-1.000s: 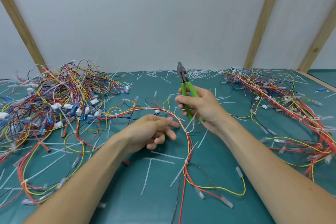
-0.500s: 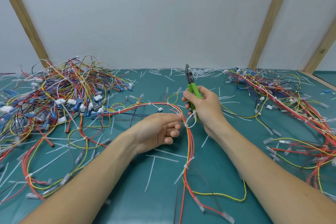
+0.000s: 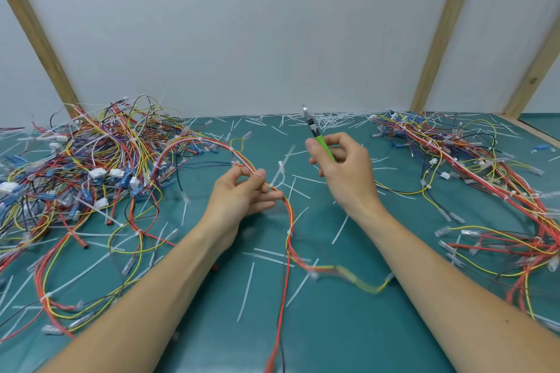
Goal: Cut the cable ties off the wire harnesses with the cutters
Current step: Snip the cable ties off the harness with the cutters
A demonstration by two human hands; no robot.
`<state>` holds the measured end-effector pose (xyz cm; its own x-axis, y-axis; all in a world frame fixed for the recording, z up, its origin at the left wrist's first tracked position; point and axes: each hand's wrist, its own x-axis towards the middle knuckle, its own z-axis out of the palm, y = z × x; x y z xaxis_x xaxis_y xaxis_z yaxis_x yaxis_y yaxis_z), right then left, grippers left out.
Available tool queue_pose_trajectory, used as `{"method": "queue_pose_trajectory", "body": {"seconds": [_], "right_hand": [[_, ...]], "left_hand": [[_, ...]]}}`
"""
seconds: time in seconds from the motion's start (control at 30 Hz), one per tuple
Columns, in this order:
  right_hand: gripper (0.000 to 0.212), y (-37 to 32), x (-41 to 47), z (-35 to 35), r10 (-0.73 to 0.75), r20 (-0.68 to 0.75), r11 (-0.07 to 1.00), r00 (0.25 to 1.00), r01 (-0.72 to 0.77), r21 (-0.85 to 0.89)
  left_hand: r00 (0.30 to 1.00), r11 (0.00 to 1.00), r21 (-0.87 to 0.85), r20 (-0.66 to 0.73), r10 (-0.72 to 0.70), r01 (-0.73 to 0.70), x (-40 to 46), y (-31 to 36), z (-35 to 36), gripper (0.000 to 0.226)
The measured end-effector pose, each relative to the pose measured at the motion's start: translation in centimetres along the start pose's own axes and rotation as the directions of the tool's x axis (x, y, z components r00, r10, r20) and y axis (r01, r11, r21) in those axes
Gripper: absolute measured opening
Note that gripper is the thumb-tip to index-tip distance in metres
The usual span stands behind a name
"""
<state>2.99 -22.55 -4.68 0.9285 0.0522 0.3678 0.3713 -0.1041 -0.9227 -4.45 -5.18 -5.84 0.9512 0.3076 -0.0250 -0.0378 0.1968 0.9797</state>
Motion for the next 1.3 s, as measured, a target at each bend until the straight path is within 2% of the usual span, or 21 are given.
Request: {"method": "queue_pose_trajectory", "body": {"seconds": [0.13,0.23,0.37,0.47,0.8,0.97,1.3], "right_hand": [[0.031,0.0,-0.2,-0.2,-0.08,0.088,0.989,0.993,0.089,-0.115],[0.037,0.0,-0.4,-0.2,-0.156,0.189,0.948,0.97,0.201,-0.247],[0.044,0.5,-0.6,-0.4,-0.195,0.308,0.802,0.931,0.332,-0.496],[0.041,1.1,-0.4,-0.6,-0.187,0.39,0.712,0.902,0.398,-0.578],[0.041,1.8,0.0,-0.6,-0.163,0.398,0.671,0.903,0.397,-0.626],[0.041,1.8,-0.1,-0.7,-0.154,0.39,0.7,0.908,0.379,-0.605],[0.041,1.3,-0.2,-0.6,-0.139,0.402,0.711,0.905,0.374,-0.596]], "left_hand": [[0.982,0.994,-0.042,-0.165,0.091,-0.099,0.9,0.4,-1.1,0.019],[0.969,0.991,-0.043,-0.216,0.118,-0.13,1.1,0.6,-2.0,0.015],[0.97,0.994,0.035,-0.218,0.106,-0.101,1.0,0.6,-2.3,0.013],[0.966,0.991,0.085,-0.228,0.123,-0.106,0.9,0.5,-2.2,0.013],[0.973,0.992,0.1,-0.212,0.094,-0.074,0.9,0.5,-2.1,0.011],[0.983,0.996,0.058,-0.169,0.07,-0.061,0.9,0.3,-1.8,0.009],[0.988,0.993,0.098,-0.133,0.076,-0.063,0.8,0.1,-1.8,0.009]]}}
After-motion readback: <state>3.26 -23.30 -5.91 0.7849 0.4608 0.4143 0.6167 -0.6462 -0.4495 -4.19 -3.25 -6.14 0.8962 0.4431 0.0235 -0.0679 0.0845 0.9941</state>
